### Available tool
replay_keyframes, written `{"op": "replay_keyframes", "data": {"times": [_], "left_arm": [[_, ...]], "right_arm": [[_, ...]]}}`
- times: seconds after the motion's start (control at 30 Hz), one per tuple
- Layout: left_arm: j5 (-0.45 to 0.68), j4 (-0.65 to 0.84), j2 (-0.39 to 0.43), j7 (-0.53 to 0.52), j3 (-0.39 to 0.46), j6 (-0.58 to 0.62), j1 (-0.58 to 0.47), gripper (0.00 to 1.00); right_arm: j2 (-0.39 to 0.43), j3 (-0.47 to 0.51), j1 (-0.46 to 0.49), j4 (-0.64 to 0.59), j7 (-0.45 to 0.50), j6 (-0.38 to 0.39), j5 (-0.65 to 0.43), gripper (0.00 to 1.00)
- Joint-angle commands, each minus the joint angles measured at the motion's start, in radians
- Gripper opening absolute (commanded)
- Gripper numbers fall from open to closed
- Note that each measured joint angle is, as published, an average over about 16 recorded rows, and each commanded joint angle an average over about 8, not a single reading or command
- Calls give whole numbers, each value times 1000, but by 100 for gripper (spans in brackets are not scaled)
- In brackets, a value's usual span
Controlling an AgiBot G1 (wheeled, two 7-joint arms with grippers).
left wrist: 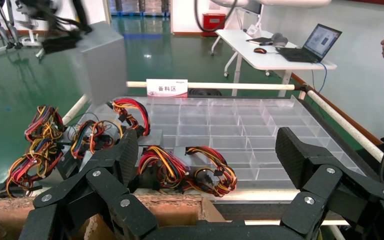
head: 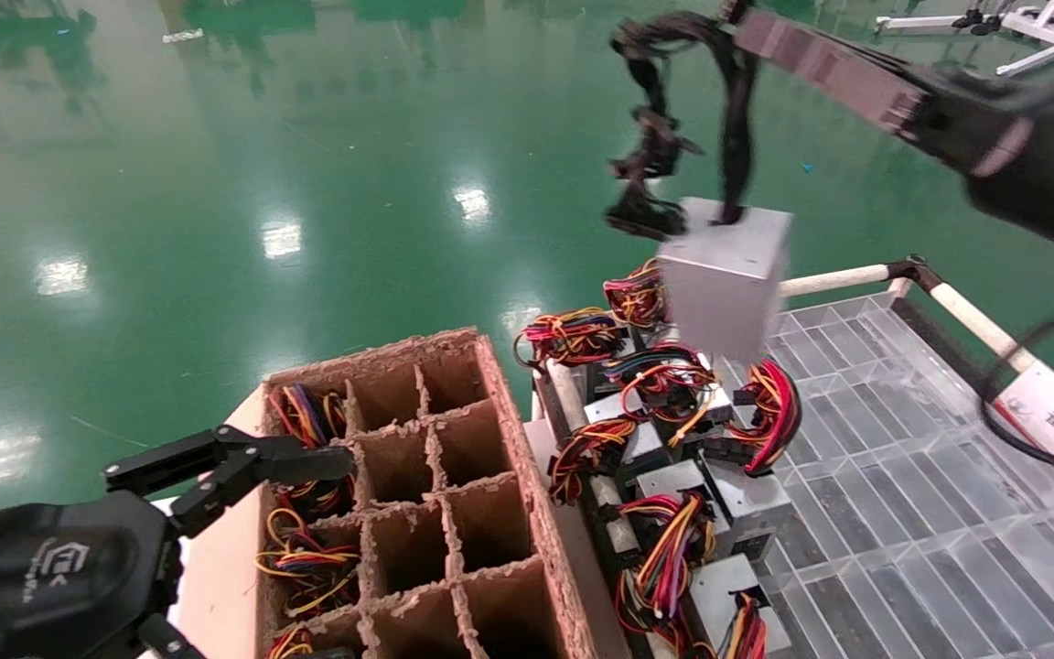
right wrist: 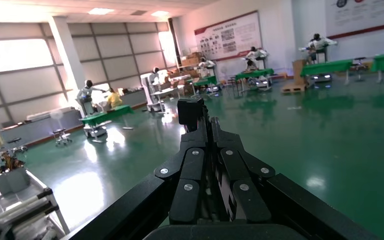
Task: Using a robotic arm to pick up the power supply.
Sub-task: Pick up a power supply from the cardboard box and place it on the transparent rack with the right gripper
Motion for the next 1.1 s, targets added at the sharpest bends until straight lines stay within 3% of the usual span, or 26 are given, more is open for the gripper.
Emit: {"op": "replay_keyframes", "data": {"times": [0.03, 0.37, 0.63, 0.87, 1.1], "left_arm": [[0, 0, 0, 0, 0, 0, 0, 100], [0, 0, 0, 0, 0, 0, 0, 100], [0, 0, 0, 0, 0, 0, 0, 100], [0, 0, 0, 0, 0, 0, 0, 100], [0, 0, 0, 0, 0, 0, 0, 100]], "right_arm": [[45, 0, -8, 6, 10, -24, 0, 0], [253, 19, -113, 84, 27, -72, 49, 0], [417, 36, -243, 235, 29, -72, 125, 0], [554, 30, -388, 406, 5, -2, 221, 0], [615, -5, -556, 547, -74, 100, 355, 0]]}}
